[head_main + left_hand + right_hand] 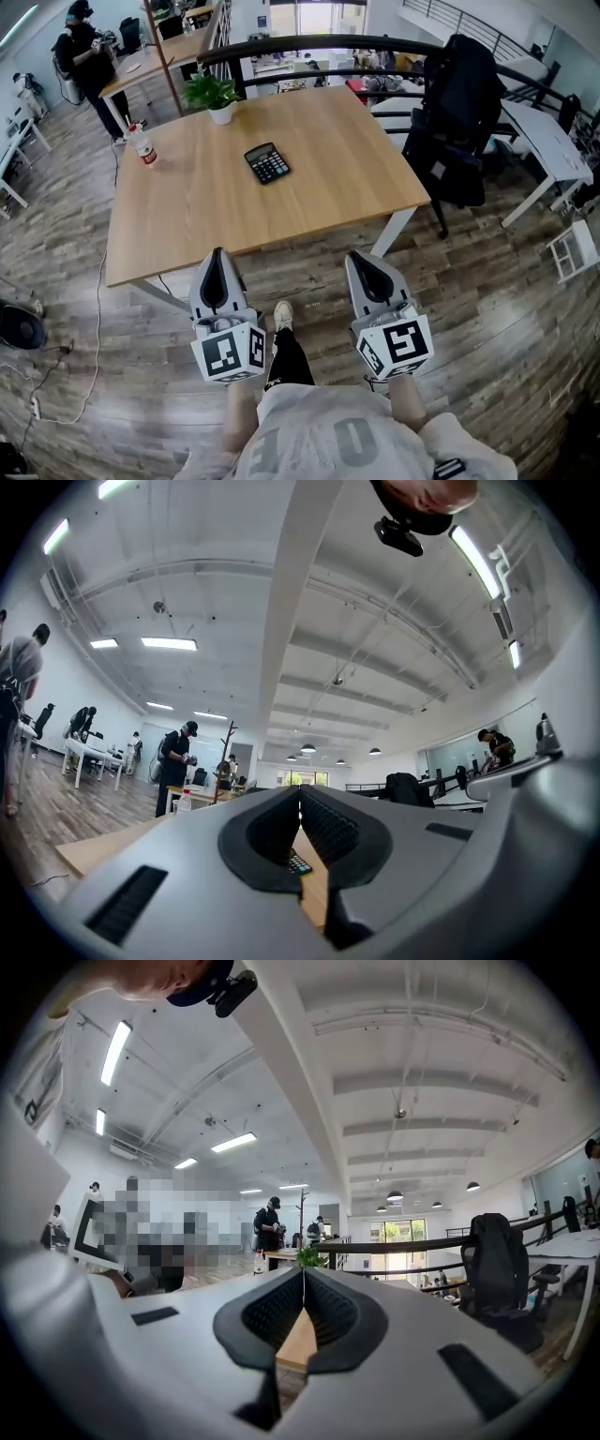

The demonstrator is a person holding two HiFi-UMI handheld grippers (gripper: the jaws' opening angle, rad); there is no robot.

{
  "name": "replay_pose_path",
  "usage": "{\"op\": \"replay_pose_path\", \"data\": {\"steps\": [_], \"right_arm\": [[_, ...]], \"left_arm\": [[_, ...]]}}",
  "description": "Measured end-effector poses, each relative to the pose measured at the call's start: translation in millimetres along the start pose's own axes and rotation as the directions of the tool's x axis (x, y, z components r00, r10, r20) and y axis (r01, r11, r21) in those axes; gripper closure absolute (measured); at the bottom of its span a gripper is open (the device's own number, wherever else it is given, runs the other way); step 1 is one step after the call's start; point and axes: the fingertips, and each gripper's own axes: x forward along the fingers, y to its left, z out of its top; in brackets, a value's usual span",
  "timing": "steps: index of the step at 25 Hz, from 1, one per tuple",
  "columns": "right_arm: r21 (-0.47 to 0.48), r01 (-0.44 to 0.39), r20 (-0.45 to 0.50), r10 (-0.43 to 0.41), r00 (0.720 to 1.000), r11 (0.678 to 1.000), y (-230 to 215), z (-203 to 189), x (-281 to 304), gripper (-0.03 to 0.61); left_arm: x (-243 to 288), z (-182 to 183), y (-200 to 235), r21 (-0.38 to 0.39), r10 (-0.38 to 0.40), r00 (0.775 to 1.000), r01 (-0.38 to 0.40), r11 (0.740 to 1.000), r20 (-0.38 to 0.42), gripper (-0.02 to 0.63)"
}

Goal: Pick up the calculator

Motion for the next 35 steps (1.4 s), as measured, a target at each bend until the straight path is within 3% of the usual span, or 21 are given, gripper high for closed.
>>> {"op": "replay_pose_path", "data": {"steps": [6,21,28,35], "right_arm": [[0.012,-0.032,-0.03,0.032,0.999,0.999,-4,-4,84,0.558],[-0.007,-0.045,-0.016,0.045,0.999,0.999,-45,24,305,0.558],[0.026,-0.028,-0.075,0.03,0.997,0.999,-61,14,358,0.558],[0.033,-0.076,-0.085,0.078,0.993,0.997,-70,10,380,0.558]], "left_arm": [[68,-17,35,-0.009,0.013,0.999,-0.014,1.0,-0.042,0.604],[267,-21,104,0.049,-0.037,0.999,0.038,0.998,-0.021,0.604],[322,-27,124,0.041,-0.038,0.999,0.039,0.998,-0.024,0.604],[339,-35,123,0.047,-0.006,0.999,0.008,0.999,-0.043,0.604]]}}
